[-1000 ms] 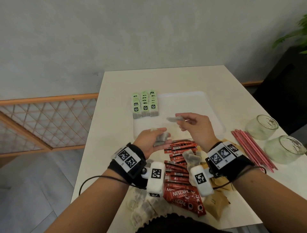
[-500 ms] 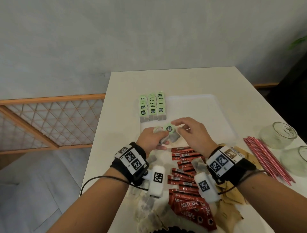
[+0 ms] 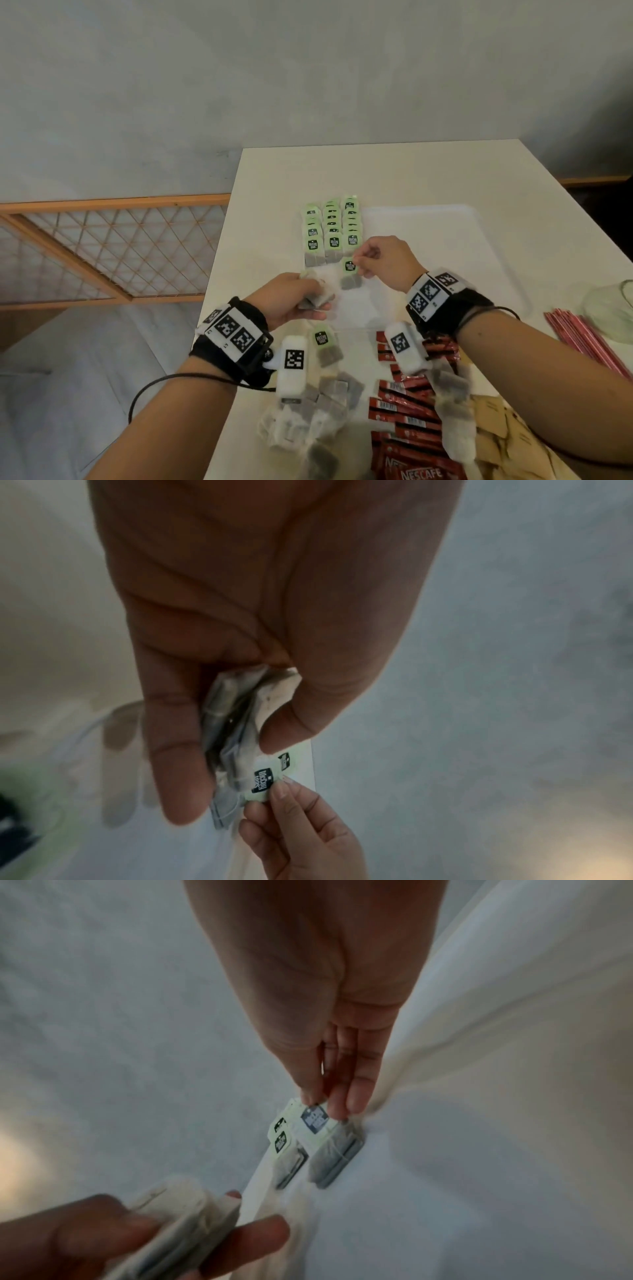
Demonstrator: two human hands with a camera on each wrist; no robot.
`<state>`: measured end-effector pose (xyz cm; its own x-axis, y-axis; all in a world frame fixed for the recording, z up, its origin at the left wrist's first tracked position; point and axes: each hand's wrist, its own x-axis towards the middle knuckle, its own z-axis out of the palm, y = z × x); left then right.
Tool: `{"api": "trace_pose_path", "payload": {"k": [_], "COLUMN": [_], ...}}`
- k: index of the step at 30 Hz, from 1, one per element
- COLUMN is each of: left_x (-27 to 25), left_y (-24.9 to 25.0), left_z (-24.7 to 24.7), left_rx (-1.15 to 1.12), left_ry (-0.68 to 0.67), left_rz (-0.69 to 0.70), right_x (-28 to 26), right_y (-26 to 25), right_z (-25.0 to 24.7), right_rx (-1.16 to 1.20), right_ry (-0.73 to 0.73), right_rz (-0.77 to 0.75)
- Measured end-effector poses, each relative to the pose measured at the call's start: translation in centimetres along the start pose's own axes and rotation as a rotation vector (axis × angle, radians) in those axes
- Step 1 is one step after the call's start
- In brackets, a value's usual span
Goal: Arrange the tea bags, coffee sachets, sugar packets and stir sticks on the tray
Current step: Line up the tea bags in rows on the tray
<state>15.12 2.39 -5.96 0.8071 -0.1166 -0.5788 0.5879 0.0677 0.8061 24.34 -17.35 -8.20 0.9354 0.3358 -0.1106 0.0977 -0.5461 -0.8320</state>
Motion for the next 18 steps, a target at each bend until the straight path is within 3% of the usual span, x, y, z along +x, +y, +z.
{"api": "trace_pose_path", "payload": {"k": [7,14,16,18], "left_x": [0.7,0.2,-0.1,-0.5], "left_y": [-0.1,-0.5,-0.5,-0.5], "left_z": [-1.8,-1.6,-0.9,0.1], "left_rx": [-0.134,-0.046,0.026,0.113], "left_ry": [-0.054,-0.020,-0.030,-0.033], "left_rz": [0.030,0.065,0.092,0.122], "right_x": [3.6,2.5,0.5,-2.0], "right_y": [-1.8,-1.6,-2.2,-2.8], "right_z": [1.5,1.2,0.7,0.6], "right_rx": [0.025,0.046,0.114,0.213], "right_ry": [0.065,0.183,0.150,0.029], "right_rz": [-0.033,-0.023,-0.035,-0.036]}}
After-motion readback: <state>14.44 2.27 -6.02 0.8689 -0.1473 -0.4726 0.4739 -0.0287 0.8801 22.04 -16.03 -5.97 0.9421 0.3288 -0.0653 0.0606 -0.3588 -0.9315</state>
